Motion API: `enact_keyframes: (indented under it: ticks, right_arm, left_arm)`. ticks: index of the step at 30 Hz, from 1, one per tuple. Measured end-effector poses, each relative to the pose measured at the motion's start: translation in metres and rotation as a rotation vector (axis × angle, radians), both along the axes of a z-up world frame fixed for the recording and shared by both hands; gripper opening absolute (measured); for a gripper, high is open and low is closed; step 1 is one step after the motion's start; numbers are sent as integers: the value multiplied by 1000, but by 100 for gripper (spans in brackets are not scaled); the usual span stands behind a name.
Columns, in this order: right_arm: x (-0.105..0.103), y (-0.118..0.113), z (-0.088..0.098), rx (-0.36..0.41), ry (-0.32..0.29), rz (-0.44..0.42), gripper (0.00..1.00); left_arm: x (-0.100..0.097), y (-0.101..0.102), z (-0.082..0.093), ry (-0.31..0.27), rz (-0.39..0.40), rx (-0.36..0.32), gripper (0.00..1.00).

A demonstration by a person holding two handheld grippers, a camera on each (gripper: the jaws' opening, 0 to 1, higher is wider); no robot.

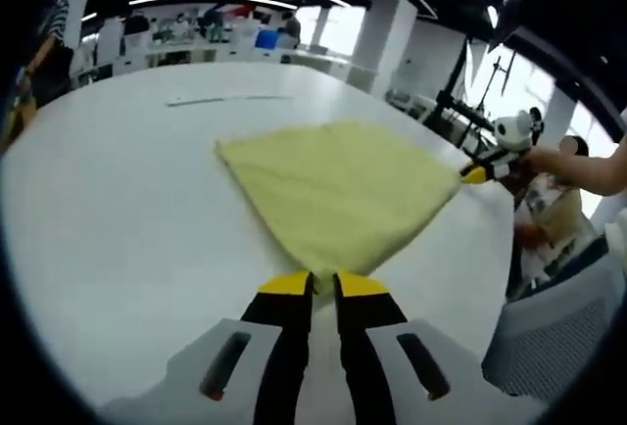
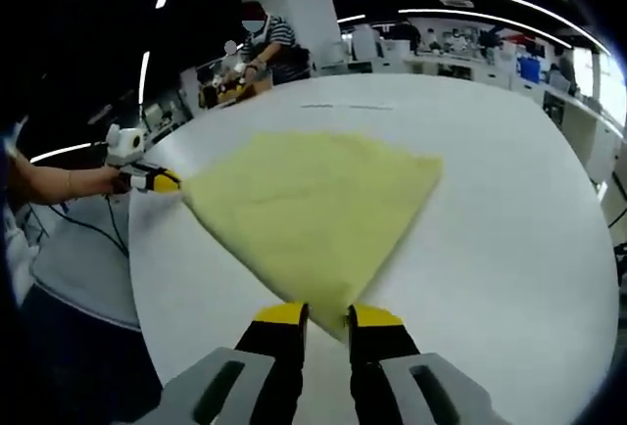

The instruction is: Fold the garment on the visible template until the final outline fits inside the template.

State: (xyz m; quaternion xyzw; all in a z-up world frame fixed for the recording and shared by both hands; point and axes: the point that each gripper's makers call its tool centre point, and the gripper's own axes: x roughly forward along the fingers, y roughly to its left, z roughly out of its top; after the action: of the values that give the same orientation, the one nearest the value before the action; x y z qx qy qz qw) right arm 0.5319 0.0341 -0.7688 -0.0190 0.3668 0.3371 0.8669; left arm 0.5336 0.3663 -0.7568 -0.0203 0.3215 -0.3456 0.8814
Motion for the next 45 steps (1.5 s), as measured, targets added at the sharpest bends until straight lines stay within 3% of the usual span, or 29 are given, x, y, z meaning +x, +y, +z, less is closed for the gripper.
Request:
enact_keyframes:
  ticks: [5, 8, 14, 32, 45]
  right_arm:
    - [2, 8, 15, 16, -54, 2, 46]
    - [1, 11, 24, 22, -85, 6, 59]
    - [-4, 20, 44, 16, -142, 21, 78]
    - [-25, 30, 87, 23, -260, 13, 99]
    - [-36, 24, 86, 19, -268, -37, 99]
  left_arm:
    - [1, -1, 12, -44, 2, -9, 26]
    - [5, 1, 18, -78, 25, 13, 47]
    - [6, -1, 29, -118, 28, 14, 66]
    - [-7, -8, 60, -205, 0, 4, 88]
    - [-17, -10, 62, -225, 3, 26, 99]
